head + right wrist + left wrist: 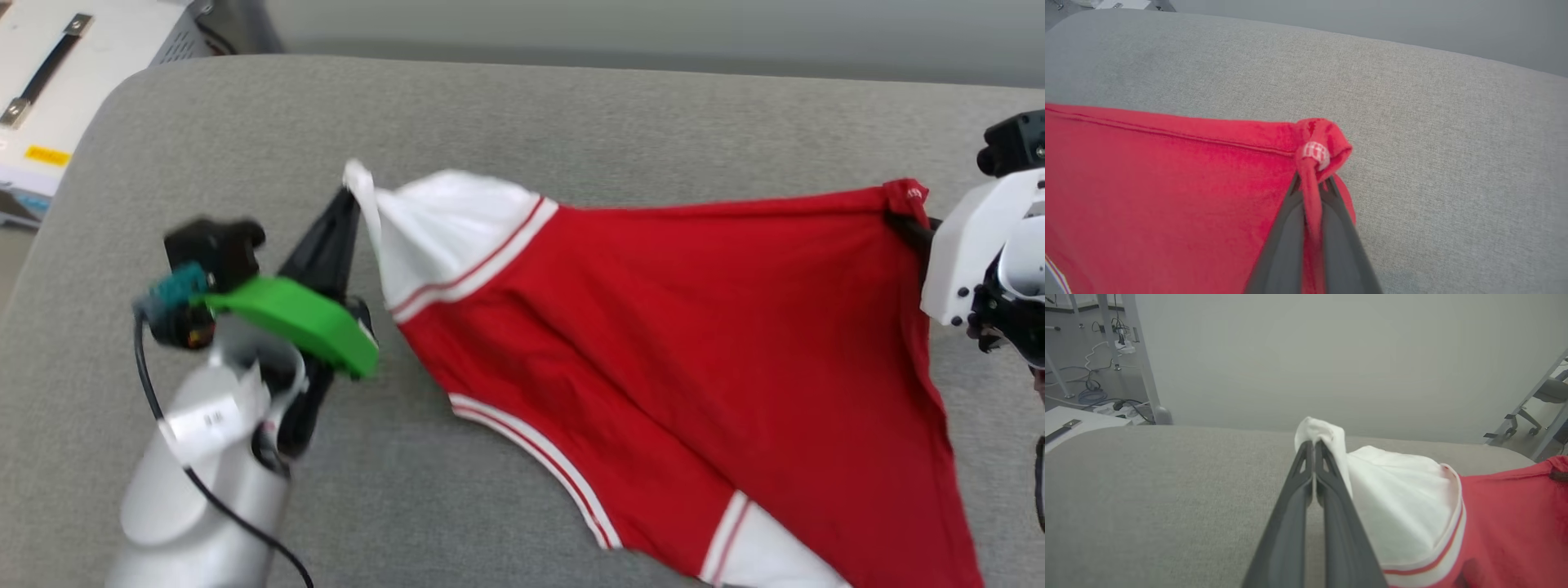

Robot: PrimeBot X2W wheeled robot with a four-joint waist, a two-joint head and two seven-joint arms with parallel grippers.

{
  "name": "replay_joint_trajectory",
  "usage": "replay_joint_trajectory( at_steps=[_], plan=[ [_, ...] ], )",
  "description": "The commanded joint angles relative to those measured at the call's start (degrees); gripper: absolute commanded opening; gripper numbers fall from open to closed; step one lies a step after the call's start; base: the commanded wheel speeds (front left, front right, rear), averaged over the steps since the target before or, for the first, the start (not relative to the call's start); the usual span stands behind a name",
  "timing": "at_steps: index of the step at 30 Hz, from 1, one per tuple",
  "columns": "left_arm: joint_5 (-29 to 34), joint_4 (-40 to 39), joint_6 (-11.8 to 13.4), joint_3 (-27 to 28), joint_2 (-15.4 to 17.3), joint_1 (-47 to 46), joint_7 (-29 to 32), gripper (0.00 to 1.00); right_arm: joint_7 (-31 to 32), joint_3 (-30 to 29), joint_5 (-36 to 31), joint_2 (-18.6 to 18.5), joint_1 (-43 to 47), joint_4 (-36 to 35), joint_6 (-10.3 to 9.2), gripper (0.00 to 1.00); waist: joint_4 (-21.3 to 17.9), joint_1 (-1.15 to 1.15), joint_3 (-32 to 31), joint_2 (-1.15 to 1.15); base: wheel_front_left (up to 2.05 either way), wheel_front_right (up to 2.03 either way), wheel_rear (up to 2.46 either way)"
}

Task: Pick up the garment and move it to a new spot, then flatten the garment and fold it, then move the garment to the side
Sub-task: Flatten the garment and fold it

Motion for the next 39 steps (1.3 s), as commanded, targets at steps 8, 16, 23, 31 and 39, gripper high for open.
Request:
replay_joint_trajectory(
  at_steps=[8,16,23,31,39],
  plan=[
    [-0.6,10.79,-1.21,0.25,2.76,-20.43,3.02,0.0,-5.14,-4.33,-6.76,5.76,-10.16,3.74,-0.03,0.0,-5.06,0.0,1.81,0.0,0.0,0.0,0.0],
    [1.5,21.48,-1.51,0.42,5.21,-41.93,2.36,0.0,-10.57,-8.2,-12.53,8.37,-25.44,6.56,-0.03,0.0,-5.89,0.0,7.9,0.0,0.0,0.0,0.0],
    [4.11,28.61,-1.66,-0.35,7.82,-56.15,0.43,0.0,-15.74,-9.81,-17.3,10.35,-38.9,12.13,-0.03,0.0,-6.4,0.0,11.16,0.0,0.0,0.0,0.0],
    [5.67,33.71,-1.44,-0.78,9.22,-66.67,-1.32,0.0,-19.71,-8.89,-19.19,11.44,-49.99,18.62,-0.03,0.0,-6.54,0.0,15.43,0.0,0.0,0.0,0.0],
    [4.76,38.81,-1.46,-0.73,8.65,-69.77,-2.03,0.0,-22.7,-5.65,-19.12,14.25,-55.96,25.92,-0.03,0.0,-6.91,0.0,20.65,0.0,0.0,0.0,0.0]
  ],
)
